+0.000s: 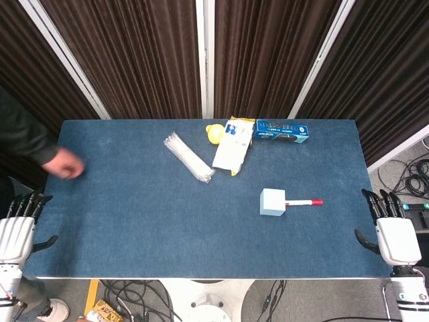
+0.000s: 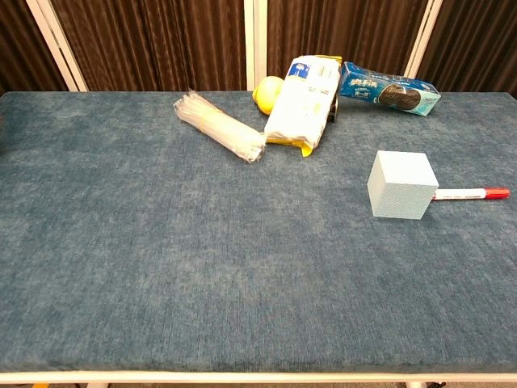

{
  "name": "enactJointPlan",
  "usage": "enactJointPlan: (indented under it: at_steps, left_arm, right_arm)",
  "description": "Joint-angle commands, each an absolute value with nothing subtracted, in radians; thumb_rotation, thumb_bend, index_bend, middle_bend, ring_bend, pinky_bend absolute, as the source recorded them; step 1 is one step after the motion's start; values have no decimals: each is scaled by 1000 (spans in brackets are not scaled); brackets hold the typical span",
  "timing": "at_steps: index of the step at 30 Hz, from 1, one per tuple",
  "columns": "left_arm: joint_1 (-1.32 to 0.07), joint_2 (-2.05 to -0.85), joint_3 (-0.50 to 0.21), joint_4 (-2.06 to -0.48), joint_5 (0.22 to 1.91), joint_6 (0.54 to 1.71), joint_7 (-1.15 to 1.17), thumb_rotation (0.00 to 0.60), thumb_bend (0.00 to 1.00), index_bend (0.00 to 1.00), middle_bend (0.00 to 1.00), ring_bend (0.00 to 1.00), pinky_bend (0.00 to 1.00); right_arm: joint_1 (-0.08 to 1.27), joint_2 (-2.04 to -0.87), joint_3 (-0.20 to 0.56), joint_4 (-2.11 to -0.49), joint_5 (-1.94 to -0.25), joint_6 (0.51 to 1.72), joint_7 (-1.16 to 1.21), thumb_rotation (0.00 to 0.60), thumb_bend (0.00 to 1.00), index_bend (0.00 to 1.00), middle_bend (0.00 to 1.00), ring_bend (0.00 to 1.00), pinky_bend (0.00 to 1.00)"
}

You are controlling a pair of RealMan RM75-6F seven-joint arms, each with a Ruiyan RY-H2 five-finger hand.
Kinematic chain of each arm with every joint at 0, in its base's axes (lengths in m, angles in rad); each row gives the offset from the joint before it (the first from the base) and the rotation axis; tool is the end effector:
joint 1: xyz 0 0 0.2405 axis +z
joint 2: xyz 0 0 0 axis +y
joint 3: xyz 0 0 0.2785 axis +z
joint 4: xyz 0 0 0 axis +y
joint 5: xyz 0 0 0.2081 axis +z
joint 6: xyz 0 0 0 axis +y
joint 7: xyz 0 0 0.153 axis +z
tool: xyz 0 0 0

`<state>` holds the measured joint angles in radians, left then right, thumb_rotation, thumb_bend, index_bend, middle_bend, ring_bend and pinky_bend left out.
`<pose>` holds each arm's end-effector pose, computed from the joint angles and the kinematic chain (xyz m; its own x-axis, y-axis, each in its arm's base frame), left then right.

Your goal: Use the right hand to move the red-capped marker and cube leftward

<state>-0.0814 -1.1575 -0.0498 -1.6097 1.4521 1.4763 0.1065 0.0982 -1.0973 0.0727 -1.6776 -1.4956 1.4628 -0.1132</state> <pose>-0.3357 0.1901 0.1590 0.4546 0.0193 0.8905 0.8896 0.0388 -0.4550 -0.3157 -0.1995 0.1723 0.4564 0.0019 0.8898 -0.8895 -0.0246 0.4563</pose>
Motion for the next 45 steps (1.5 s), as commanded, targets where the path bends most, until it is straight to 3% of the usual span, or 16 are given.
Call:
enactJointPlan:
  at_steps: [1,13,17,23,26,34,45]
  left_arm:
    - [-81,-1158,-50,-1608,1453,1478,105,600,51,219,155,123,97]
    - [-78,-1158,-47,-1610,1464,1489,102,600,50,219,155,123,97]
    - [-77,-1159,-48,-1610,1463,1491,101,600,50,219,154,123,97]
    - [-73,-1160,-46,-1605,1467,1497,94,600,51,219,155,123,97]
    - [-68,-1161,-44,-1603,1465,1500,91,600,50,219,155,123,97]
    - [-62,-1162,-41,-1601,1459,1500,89,600,50,219,155,123,97]
    - [-64,-1164,-40,-1596,1456,1491,92,600,50,219,155,123,97]
  right_arm:
    - [97,-1097,72,-1678,-1495,1463,-112,600,176,0,127,0,0]
    - [79,-1095,66,-1675,-1511,1498,-103,600,176,3,136,0,0]
    - [99,-1101,79,-1672,-1503,1476,-120,600,176,45,177,0,0]
    - [194,-1146,137,-1641,-1430,1356,-196,600,176,268,342,31,49]
    - [255,-1180,160,-1602,-1370,1260,-229,600,176,339,363,63,77]
    - [390,-1312,171,-1417,-1237,1029,-290,600,176,373,363,64,82]
    - [491,-1496,144,-1191,-1223,920,-321,600,176,422,359,65,82]
